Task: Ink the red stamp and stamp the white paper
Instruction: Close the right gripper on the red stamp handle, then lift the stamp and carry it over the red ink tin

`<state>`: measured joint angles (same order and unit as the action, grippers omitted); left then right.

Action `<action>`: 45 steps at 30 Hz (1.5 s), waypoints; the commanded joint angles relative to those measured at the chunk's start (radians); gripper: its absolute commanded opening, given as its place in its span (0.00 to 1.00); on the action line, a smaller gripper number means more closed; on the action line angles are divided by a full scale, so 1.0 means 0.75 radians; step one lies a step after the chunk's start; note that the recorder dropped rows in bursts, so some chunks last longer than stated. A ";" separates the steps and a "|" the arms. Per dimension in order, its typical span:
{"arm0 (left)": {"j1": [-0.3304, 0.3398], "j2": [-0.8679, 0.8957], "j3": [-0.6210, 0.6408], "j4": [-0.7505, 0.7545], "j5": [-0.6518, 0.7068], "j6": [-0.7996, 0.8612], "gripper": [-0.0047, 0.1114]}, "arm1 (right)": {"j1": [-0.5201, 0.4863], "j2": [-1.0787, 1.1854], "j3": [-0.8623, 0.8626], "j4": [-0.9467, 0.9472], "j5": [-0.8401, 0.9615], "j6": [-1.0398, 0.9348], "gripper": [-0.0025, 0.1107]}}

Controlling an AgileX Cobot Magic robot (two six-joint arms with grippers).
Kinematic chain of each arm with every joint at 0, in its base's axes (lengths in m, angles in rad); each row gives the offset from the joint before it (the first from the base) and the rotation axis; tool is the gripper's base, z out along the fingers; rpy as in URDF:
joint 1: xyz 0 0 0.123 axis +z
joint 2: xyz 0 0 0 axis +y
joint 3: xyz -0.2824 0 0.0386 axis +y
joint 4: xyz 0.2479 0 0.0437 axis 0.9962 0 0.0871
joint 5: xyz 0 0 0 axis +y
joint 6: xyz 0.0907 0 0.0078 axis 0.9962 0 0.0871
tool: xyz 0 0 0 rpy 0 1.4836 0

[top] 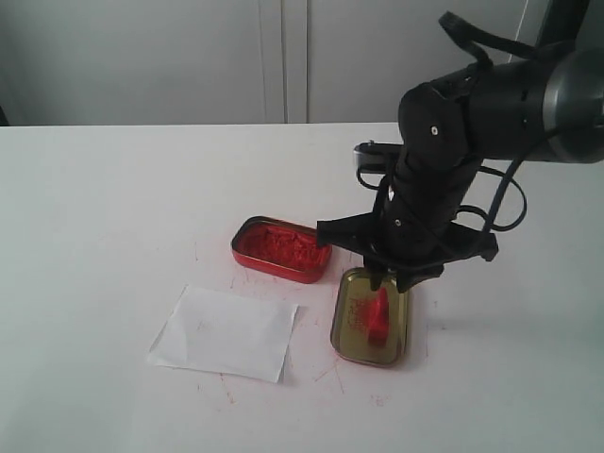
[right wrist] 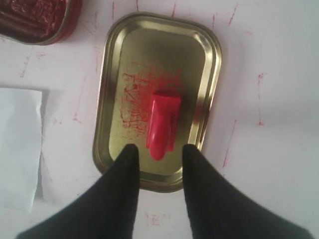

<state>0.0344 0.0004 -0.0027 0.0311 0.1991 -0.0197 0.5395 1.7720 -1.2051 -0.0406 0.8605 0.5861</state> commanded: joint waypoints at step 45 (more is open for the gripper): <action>0.003 0.000 0.004 0.000 -0.011 -0.003 0.04 | 0.000 0.193 -0.011 -0.001 -0.070 0.025 0.02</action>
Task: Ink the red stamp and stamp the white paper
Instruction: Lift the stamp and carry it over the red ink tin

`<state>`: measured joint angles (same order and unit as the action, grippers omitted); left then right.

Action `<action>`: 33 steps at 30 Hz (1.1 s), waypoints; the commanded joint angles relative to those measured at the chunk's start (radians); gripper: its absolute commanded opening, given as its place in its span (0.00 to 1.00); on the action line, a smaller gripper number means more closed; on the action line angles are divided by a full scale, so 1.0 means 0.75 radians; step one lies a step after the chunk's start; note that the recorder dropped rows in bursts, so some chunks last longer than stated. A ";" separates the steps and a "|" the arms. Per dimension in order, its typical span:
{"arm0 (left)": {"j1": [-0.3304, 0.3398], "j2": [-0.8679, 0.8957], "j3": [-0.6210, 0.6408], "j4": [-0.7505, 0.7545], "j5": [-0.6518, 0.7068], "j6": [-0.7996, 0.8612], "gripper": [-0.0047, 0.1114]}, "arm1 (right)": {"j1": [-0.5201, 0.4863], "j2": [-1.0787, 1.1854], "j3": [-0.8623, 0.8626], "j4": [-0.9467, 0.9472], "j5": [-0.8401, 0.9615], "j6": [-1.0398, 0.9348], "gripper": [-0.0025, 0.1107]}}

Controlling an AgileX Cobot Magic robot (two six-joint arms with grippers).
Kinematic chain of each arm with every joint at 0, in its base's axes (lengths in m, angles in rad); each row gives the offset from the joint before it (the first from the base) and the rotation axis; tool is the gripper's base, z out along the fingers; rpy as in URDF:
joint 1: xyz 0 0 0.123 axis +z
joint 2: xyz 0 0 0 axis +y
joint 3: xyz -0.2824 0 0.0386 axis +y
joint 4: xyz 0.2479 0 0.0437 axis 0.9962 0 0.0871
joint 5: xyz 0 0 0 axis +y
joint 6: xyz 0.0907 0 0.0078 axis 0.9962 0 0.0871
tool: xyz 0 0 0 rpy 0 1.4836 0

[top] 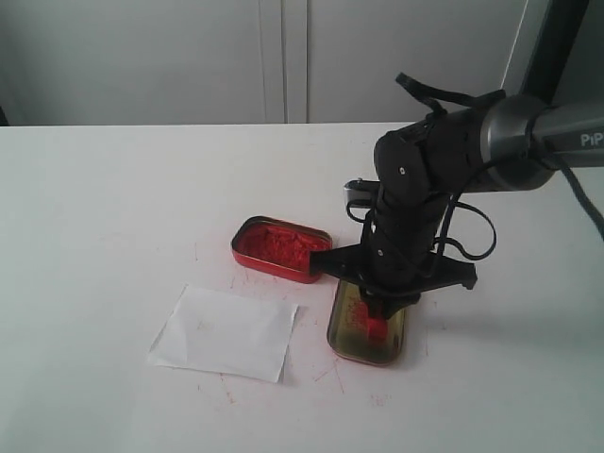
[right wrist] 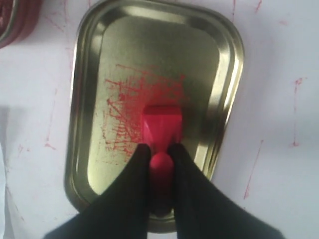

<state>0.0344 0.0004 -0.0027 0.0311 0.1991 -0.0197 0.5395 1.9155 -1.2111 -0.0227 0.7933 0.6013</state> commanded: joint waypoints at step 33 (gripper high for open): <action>0.003 0.000 0.004 0.000 -0.014 -0.003 0.04 | 0.000 -0.038 -0.430 -0.105 0.101 -0.209 0.02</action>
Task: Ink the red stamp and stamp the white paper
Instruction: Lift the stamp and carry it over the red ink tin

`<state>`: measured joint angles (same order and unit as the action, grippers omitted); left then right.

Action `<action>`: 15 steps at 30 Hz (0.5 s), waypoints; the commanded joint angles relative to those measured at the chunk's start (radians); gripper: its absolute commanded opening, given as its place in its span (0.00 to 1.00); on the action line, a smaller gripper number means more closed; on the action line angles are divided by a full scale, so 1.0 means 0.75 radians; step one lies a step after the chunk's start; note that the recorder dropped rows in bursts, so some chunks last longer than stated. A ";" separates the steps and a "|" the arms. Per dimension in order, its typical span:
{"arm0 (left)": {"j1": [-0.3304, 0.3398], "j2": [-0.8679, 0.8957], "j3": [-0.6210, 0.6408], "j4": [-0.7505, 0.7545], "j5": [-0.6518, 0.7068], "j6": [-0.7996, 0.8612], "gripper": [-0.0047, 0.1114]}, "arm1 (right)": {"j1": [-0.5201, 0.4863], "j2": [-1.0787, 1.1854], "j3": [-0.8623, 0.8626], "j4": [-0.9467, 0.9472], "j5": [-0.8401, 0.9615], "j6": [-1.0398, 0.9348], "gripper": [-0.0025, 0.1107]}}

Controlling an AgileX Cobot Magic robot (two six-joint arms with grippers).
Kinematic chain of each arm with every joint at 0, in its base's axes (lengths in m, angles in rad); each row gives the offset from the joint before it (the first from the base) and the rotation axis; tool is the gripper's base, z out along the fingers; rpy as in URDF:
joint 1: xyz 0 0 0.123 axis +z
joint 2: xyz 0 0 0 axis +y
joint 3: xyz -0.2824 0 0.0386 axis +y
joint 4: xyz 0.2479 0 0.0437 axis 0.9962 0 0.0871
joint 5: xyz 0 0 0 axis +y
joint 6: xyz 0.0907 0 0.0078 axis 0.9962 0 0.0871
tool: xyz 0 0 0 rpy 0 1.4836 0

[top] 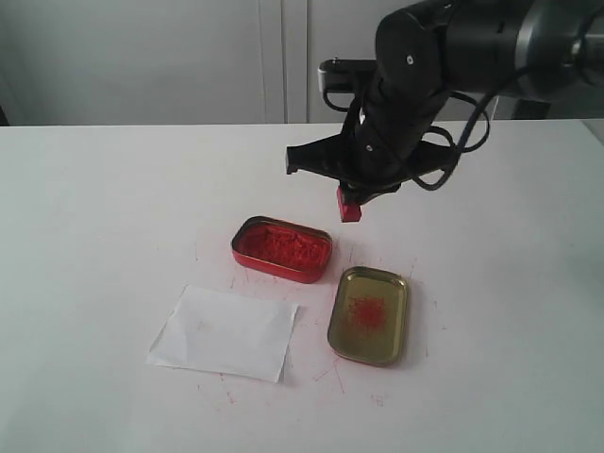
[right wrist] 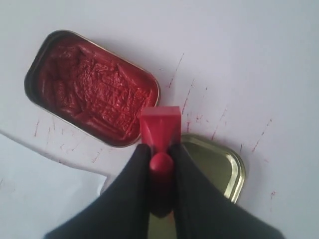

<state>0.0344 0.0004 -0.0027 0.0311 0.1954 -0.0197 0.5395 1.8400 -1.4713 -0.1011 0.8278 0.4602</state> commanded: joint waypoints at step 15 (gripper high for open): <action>0.003 0.000 0.004 0.000 -0.009 -0.003 0.04 | 0.000 0.321 -0.372 0.135 0.213 -0.130 0.02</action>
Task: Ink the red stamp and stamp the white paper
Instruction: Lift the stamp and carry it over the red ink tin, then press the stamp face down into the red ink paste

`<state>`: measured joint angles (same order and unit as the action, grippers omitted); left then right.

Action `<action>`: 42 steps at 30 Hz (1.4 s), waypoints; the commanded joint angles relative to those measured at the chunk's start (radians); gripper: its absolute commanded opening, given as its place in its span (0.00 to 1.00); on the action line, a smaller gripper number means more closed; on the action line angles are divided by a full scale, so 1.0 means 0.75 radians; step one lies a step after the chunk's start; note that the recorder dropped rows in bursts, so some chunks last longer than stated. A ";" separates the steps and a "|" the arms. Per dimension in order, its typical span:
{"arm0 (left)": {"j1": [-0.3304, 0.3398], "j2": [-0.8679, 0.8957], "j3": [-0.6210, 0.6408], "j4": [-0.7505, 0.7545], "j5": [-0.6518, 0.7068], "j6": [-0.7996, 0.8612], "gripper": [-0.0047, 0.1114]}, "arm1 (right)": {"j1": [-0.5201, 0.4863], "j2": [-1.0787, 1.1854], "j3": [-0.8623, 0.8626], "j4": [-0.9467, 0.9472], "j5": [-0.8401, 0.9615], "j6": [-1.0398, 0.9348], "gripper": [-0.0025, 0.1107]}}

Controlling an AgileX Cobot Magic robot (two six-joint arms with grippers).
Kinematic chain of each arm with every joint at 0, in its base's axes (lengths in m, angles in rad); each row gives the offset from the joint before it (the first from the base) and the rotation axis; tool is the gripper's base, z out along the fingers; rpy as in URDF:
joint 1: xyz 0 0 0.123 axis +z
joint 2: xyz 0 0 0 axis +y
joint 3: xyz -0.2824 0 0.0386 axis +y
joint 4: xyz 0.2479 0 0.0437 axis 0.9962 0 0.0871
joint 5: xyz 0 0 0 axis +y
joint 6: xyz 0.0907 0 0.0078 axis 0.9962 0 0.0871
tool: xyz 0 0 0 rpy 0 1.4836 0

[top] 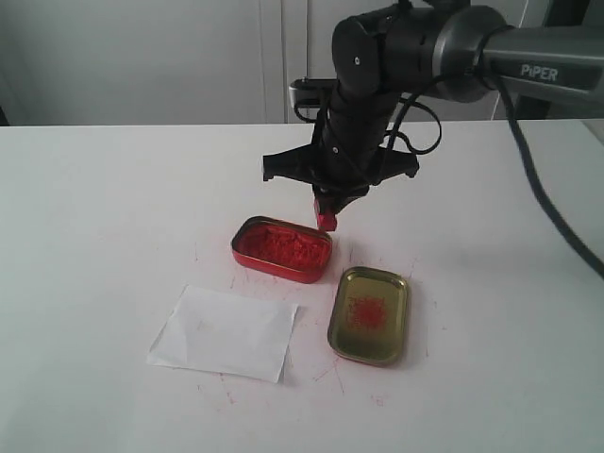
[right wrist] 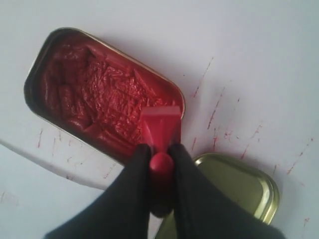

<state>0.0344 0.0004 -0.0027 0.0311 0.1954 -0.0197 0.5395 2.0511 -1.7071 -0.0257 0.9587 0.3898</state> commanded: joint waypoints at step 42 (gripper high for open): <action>0.003 0.000 0.004 0.000 -0.009 -0.003 0.04 | 0.049 0.308 -0.346 -0.041 0.217 0.008 0.02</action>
<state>0.0344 0.0004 -0.0027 0.0311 0.1935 -0.0197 0.5805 2.2810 -1.9622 -0.0679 1.1205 0.3922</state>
